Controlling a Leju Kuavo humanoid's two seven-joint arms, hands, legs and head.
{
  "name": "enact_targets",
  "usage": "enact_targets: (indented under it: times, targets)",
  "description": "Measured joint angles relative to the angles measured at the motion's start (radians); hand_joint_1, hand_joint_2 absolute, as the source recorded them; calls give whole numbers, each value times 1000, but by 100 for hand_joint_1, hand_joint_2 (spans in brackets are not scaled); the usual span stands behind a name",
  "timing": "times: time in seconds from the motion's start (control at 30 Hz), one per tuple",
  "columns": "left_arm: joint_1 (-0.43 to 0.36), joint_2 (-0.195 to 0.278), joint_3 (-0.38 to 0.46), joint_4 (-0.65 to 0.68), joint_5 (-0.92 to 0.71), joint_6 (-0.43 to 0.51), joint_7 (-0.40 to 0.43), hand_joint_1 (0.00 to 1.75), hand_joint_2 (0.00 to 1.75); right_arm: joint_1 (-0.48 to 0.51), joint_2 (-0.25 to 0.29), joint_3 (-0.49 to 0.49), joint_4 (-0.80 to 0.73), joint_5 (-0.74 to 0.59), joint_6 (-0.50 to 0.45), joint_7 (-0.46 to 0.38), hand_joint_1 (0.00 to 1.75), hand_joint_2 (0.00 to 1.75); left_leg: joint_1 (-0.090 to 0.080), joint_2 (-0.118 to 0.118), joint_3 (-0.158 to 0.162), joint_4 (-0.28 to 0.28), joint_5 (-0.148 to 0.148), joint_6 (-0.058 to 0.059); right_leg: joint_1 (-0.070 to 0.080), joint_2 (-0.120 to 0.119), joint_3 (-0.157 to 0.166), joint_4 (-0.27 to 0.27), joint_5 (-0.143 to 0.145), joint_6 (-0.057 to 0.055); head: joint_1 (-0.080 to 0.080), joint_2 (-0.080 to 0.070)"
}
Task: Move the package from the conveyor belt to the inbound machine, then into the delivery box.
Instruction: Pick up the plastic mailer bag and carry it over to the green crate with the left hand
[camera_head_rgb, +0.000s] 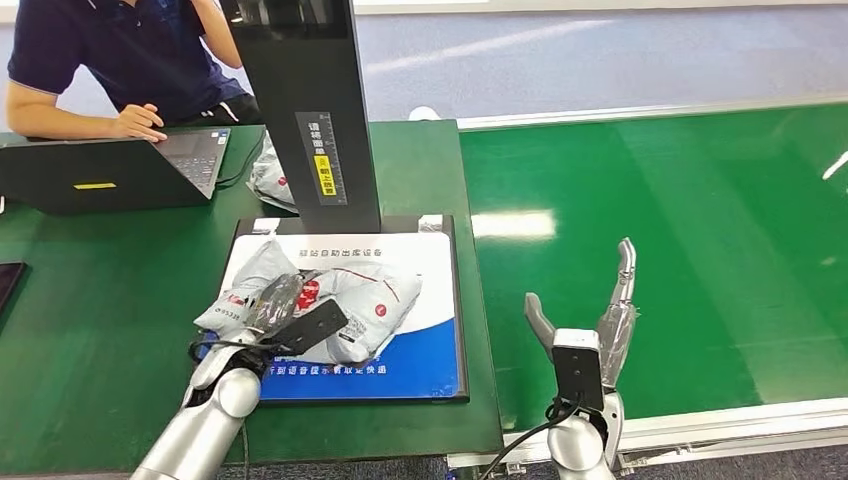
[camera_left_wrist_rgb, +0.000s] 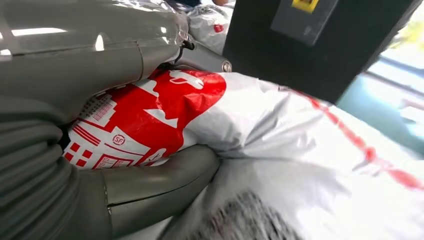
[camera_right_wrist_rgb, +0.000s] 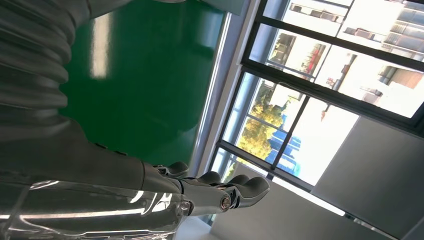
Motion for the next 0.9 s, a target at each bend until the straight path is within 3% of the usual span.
enact_targets:
  times: [0.27,0.43,0.9]
  targets:
    - [96,-20,12,-208,217,218,-275,175,175,7,-13,0,-1,-8,0,0,0,175,0,0,-16,1,1,0,0,1,-16,0,1,0,0,0]
    - [124,-42,27,-317,294,330,-393,175,175,7,-15,1,-1,-13,0,-4,0,175,0,1,-18,1,0,-1,0,2,-18,0,1,0,0,0]
    - [157,-94,93,-496,380,638,-488,175,175,17,-18,0,-12,-14,0,-15,0,175,0,1,-18,1,0,-1,0,2,-19,0,1,0,0,0]
